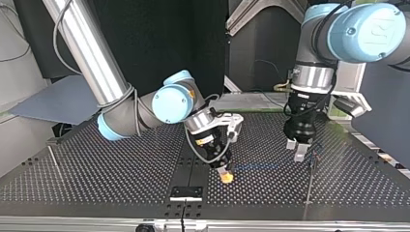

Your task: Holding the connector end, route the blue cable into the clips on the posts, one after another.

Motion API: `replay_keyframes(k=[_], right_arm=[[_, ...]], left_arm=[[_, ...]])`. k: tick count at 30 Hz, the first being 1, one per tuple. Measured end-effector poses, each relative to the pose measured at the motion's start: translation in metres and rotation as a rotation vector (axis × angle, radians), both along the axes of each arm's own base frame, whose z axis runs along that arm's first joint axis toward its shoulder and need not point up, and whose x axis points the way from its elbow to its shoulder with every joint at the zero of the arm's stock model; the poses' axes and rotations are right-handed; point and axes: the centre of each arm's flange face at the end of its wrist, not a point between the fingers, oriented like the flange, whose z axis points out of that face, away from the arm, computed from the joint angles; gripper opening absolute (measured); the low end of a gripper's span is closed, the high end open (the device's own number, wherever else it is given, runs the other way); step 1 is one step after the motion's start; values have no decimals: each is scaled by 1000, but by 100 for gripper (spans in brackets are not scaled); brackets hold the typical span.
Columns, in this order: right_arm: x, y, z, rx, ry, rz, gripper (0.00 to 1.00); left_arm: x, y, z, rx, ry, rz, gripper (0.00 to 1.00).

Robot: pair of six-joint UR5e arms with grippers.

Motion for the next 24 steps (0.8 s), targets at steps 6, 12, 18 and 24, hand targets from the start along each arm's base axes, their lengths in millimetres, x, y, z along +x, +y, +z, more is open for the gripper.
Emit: replay_keyframes(k=[6, 12, 18, 24], right_arm=[[2, 3, 5, -4, -4, 5, 0], [2, 4, 6, -4, -4, 5, 0], [3, 4, 6, -5, -4, 6, 0], [3, 4, 6, -4, -5, 10, 0]], left_arm=[[16, -3, -21, 31, 71, 36, 100], [25, -4, -30, 36, 89, 50, 100], [33, -11, -22, 24, 70, 52, 100], [42, -19, -13, -20, 67, 72, 100]])
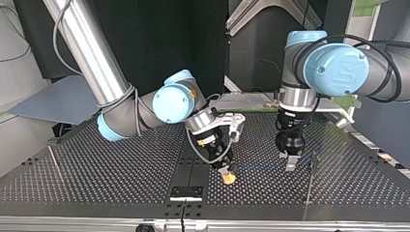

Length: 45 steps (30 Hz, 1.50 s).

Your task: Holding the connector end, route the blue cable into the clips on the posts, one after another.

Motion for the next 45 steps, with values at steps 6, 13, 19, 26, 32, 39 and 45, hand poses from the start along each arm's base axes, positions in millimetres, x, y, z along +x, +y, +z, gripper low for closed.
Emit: replay_keyframes(k=[6, 13, 19, 26, 32, 39, 45], right_arm=[[0, 0, 0, 1, 0, 0, 0], [-1, -1, 0, 0, 0, 1, 0], [-1, -1, 0, 0, 0, 2, 0], [-2, -3, 0, 1, 1, 0, 0], [-3, -4, 0, 1, 1, -3, 0], [-3, -4, 0, 2, 1, -3, 0], [-3, -4, -1, 3, 4, -2, 0]], left_arm=[[10, -6, -13, 9, 32, 10, 100], [21, -5, -21, 14, 34, 36, 100], [34, -13, -17, 11, 17, 36, 100], [38, -11, -9, 4, -13, 80, 100], [40, -8, -8, 4, -15, 94, 100], [42, -8, -12, 6, -7, 90, 100], [54, -10, -34, 17, 35, 90, 100]])
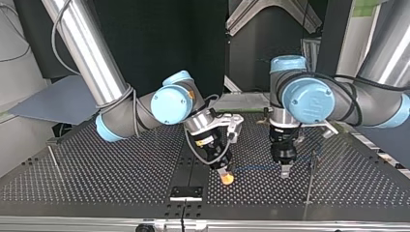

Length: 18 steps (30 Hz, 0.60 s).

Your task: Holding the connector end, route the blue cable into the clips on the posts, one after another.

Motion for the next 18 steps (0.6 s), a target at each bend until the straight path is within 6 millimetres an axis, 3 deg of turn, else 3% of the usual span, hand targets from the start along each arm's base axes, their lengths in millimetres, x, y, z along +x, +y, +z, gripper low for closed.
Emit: replay_keyframes(k=[18], right_arm=[[-1, -1, 0, 0, 1, -1, 0]], left_arm=[[6, 5, -2, -17, -10, 9, 100]])
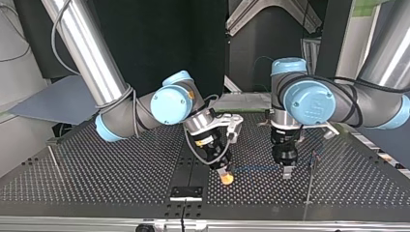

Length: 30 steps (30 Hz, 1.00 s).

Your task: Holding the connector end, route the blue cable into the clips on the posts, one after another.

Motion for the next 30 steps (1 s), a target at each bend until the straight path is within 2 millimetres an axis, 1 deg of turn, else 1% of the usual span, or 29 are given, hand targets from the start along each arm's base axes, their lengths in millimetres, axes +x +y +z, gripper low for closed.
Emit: replay_keyframes(k=[8, 9, 10, 11, 12, 13, 15, 16, 17, 18, 19, 20, 21, 30], right_arm=[[0, 0, 0, 1, 1, 0, 0], [0, 0, 0, 1, 1, 0, 0], [0, 0, 0, 1, 1, 1, 0], [0, 1, 0, 1, 1, 1, 0], [0, 1, 0, 2, 2, 1, 0], [0, 1, 0, 2, 2, 1, 0], [0, 1, 0, 2, 2, 1, 0], [0, 1, 0, 2, 2, 1, 0], [0, 1, 0, 2, 2, 1, 0], [0, 1, 0, 2, 2, 1, 0], [0, 1, 0, 2, 2, 1, 0], [0, 1, 0, 2, 2, 1, 0], [0, 1, 0, 2, 2, 1, 0], [0, 0, 0, 3, 3, 0, 0]], left_arm=[[-1, -1, 3, -11, -11, -2, 100], [-1, -1, 3, -11, -11, -2, 95], [-2, -1, 3, -11, -12, -1, 95], [-2, -1, 4, -12, -12, -1, 86], [-2, -1, 4, -12, -13, -1, 66], [-2, -2, 4, -13, -13, -1, 66], [-2, -2, 4, -15, -13, -1, 45], [-2, -2, 4, -16, -14, -1, 45], [-2, -2, 4, -17, -14, -1, 28], [-2, -2, 4, -18, -15, -1, 18], [-2, -2, 4, -19, -16, -1, 18], [-2, -2, 4, -20, -16, -1, 5], [-2, -2, 4, -21, -17, -1, 0], [-2, -1, 5, -28, -19, 0, 0]])
